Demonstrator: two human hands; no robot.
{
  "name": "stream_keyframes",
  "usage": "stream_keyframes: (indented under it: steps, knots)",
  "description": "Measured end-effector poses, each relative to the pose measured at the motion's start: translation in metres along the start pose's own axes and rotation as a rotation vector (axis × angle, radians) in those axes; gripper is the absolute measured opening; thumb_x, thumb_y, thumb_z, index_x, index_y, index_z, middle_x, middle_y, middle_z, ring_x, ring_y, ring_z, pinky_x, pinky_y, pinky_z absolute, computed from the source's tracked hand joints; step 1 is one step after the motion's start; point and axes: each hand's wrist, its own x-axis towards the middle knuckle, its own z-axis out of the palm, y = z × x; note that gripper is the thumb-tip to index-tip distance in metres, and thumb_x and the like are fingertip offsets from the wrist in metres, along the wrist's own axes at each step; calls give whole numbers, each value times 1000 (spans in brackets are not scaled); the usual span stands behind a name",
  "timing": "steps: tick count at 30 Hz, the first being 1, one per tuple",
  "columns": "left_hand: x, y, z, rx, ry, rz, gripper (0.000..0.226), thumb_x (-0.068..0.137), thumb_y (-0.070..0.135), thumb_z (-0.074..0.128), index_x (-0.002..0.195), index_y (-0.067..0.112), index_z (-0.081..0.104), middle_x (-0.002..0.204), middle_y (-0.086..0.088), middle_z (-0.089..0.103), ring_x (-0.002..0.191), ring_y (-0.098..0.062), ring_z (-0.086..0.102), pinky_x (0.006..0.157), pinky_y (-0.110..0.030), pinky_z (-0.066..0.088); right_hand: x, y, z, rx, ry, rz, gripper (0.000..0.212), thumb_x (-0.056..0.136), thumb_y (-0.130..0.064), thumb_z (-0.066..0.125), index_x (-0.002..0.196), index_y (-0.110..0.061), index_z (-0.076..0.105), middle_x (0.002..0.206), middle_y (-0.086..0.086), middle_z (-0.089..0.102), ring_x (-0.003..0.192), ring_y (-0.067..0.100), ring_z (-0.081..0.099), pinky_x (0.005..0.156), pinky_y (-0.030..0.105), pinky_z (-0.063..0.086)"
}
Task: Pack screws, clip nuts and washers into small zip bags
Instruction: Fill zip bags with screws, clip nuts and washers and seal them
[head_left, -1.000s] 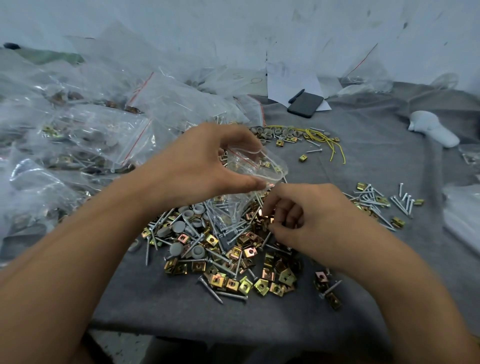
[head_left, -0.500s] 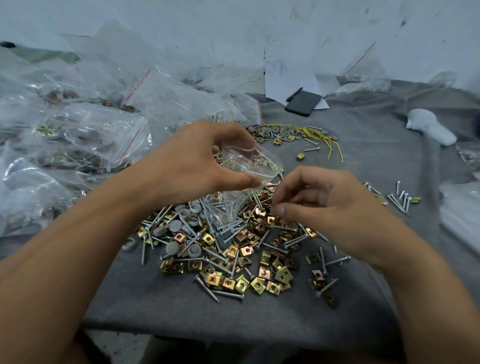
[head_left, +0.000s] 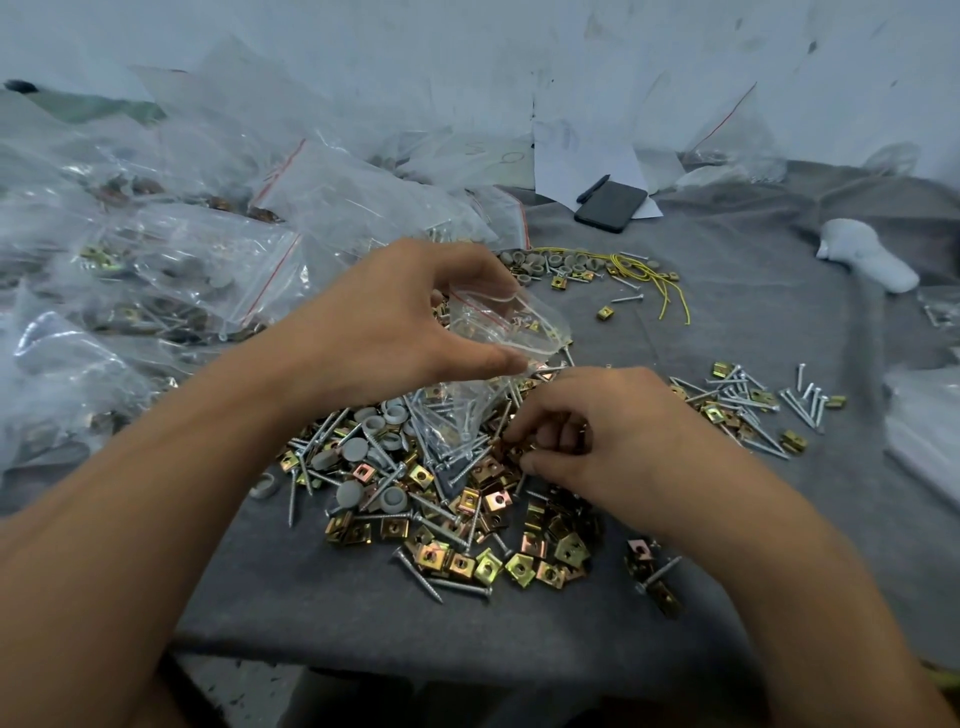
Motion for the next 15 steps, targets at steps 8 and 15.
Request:
stream_keyframes:
  steps: [8, 15]
  knots:
    - [0, 1, -1, -6, 0, -14, 46, 72, 55, 89, 113, 43, 71, 113, 33, 71, 112, 20, 60, 97, -13, 42, 0, 11, -2, -29, 52, -77, 21, 84, -29, 85, 85, -37, 65, 91, -17, 59, 82, 1, 57, 71, 17, 46]
    - [0, 0, -1, -3, 0, -21, 42, 74, 51, 90, 110, 45, 71, 113, 35, 70, 111, 20, 60, 94, -11, 41, -3, 19, 1, 311, 90, -189, 30, 80, -16, 88, 91, -31, 65, 84, -7, 69, 76, 14, 66, 69, 31, 58]
